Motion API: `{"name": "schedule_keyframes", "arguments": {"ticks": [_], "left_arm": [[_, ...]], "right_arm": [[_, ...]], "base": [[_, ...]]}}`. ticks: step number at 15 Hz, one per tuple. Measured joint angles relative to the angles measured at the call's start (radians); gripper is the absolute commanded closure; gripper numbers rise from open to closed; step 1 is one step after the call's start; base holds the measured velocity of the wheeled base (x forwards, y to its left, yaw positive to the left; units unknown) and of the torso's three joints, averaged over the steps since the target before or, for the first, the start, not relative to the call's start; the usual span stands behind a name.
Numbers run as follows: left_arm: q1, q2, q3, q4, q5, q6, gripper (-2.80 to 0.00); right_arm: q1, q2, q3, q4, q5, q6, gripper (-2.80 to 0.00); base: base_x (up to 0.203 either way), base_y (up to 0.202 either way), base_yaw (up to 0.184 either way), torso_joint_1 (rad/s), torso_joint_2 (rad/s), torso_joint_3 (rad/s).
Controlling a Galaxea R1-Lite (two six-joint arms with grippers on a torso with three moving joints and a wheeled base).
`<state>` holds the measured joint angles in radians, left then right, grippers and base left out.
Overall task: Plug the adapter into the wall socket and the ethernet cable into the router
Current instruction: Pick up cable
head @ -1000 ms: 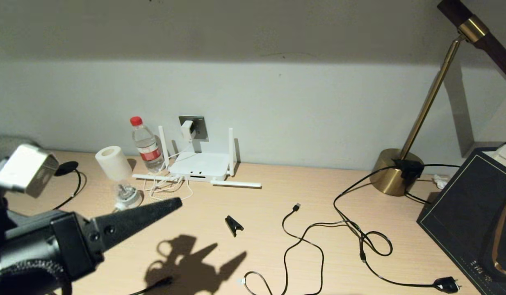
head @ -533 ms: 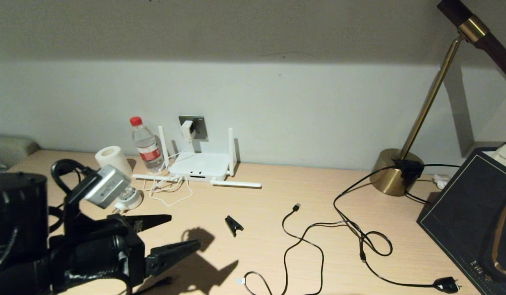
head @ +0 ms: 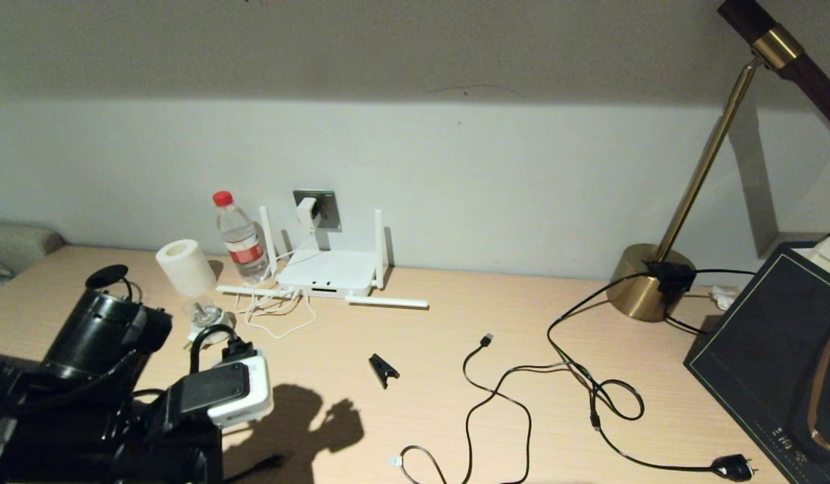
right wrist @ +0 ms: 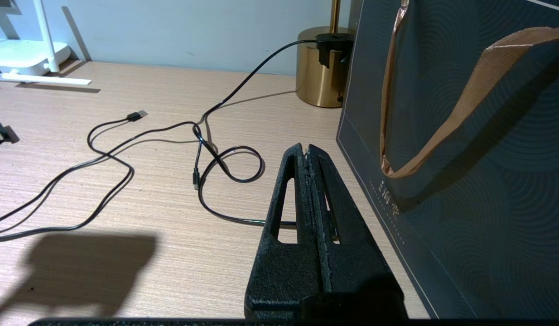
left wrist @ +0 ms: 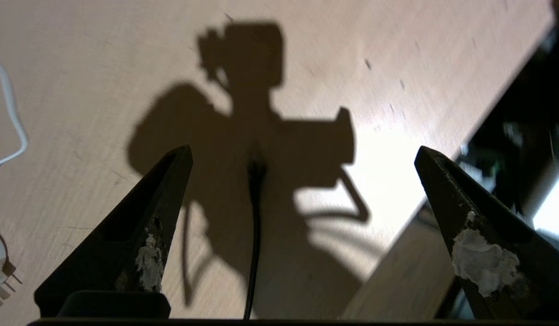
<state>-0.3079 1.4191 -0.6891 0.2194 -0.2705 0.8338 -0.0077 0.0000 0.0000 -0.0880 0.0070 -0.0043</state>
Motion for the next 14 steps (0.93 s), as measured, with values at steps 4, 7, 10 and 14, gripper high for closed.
{"name": "schedule_keyframes", "arguments": {"ticks": [4,7,10,14], "left_arm": [[0.044,0.069,-0.075,0.215,0.011,0.175,-2.8],[0.085,0.145,-0.109,0.237,0.026,0.291,-2.8],[0.095,0.204,-0.094,0.192,0.064,0.293,-2.8],[0.096,0.275,-0.041,0.044,0.11,0.267,-2.8]], "right_arm": [[0.0,0.0,0.0,0.0,-0.001,0.0,0.0],[0.0,0.0,0.0,0.0,-0.001,0.0,0.0],[0.0,0.0,0.0,0.0,0.0,0.0,0.0],[0.0,0.0,0.0,0.0,0.0,0.0,0.0]], "base": [[0.0,0.0,0.0,0.0,0.0,0.0],[0.0,0.0,0.0,0.0,0.0,0.0],[0.0,0.0,0.0,0.0,0.0,0.0],[0.0,0.0,0.0,0.0,0.0,0.0]]}}
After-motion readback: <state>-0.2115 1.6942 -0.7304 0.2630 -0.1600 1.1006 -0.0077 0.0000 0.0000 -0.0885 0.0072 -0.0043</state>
